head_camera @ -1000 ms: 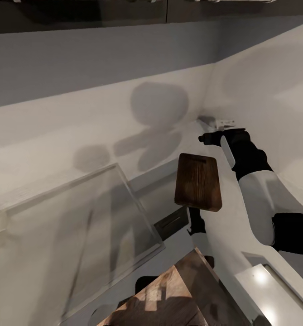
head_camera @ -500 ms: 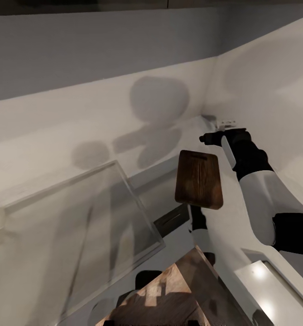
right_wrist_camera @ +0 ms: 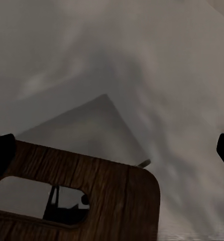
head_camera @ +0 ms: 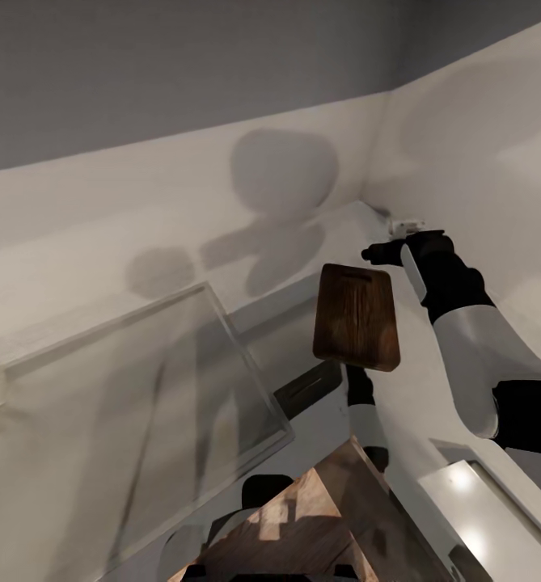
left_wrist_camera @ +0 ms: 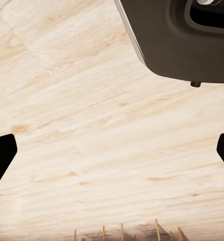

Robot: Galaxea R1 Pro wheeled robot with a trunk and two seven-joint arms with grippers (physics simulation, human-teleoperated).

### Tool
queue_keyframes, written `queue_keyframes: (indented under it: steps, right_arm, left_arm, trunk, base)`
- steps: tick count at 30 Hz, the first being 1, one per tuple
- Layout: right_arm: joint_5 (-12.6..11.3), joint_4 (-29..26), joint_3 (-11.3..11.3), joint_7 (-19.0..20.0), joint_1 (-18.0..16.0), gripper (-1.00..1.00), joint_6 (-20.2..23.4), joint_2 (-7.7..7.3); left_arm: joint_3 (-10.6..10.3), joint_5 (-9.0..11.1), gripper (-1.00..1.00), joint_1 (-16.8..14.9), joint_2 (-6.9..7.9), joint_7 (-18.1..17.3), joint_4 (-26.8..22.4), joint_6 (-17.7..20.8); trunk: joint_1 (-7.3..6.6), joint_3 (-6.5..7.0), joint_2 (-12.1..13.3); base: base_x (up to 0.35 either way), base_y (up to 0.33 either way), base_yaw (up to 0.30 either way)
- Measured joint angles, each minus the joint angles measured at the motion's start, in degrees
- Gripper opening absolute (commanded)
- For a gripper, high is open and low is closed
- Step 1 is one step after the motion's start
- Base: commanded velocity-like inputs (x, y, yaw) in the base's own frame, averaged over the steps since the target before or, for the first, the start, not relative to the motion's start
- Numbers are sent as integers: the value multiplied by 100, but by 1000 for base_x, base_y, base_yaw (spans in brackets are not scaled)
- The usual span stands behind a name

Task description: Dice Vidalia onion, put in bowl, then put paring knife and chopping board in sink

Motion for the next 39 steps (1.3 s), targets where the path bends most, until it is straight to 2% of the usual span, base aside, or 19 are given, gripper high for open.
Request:
queue_keyframes:
  steps: [4, 9, 12, 26, 39]
  right_arm:
    - [198, 2, 116, 262, -5, 100, 102, -55]
    - [476, 3, 534, 1164, -3, 100, 148, -80]
    - [576, -3, 587, 1445, -6, 100, 147, -116]
    - [604, -17, 598, 1514, -5, 100, 146, -238]
    - [636, -51, 598, 1513, -2, 100, 146, -249]
  left_arm:
    - [0, 0, 100, 3, -2, 0, 0, 0]
    - [-1, 2, 100, -1, -2, 0, 4, 0]
    - [-4, 2, 100, -1, 1, 5, 8, 0]
    - [0, -4, 100, 0, 2, 14, 0, 0]
    - [-3, -3, 100, 1, 2, 16, 1, 0]
  trunk:
    - [0, -2, 0]
    - [0, -2, 0]
    - [0, -2, 0]
    - [0, -10, 0]
    - [0, -121, 0]
  base:
    - [0, 0, 0]
    - [0, 0, 0]
    - [0, 0, 0]
    - [0, 0, 0]
    - [0, 0, 0]
